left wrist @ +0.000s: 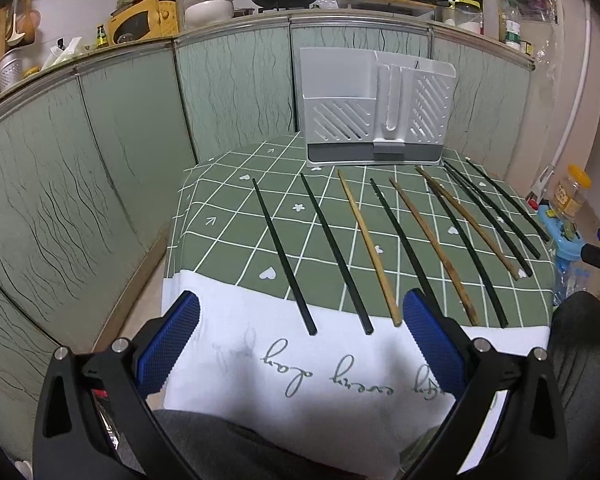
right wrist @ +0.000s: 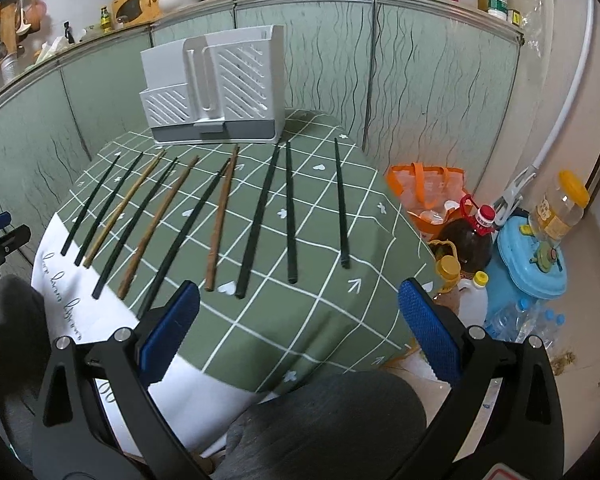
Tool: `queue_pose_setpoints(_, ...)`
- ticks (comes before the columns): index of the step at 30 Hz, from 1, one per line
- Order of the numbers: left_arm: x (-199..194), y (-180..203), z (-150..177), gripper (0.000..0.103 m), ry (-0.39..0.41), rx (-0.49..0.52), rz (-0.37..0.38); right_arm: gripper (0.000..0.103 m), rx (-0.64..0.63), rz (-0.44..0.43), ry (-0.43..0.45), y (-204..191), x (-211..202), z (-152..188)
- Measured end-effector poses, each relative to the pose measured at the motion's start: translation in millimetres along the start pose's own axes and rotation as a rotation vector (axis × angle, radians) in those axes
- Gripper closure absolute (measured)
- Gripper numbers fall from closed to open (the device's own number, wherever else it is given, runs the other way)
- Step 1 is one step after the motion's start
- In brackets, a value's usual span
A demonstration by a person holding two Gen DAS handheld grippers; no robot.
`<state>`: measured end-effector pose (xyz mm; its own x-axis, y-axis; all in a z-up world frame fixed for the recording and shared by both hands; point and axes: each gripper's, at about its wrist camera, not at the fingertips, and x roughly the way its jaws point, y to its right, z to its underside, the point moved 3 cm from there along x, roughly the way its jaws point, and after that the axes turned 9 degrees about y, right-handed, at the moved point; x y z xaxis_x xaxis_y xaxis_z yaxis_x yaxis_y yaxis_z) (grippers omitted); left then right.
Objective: Organize utensils
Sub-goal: 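Lower the right tool onto a black chopstick and close its fingers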
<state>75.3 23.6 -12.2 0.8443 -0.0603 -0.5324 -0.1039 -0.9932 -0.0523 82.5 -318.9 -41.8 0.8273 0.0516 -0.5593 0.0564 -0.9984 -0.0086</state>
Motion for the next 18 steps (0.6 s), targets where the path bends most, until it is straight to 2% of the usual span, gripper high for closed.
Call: queue_pose_setpoints(18, 43.1, -1.1, 0.1, 0.004, -0.058, -0.025, 0.013, 0.008, -0.013, -0.012, -0.041, 21.7, 48.3, -7.3)
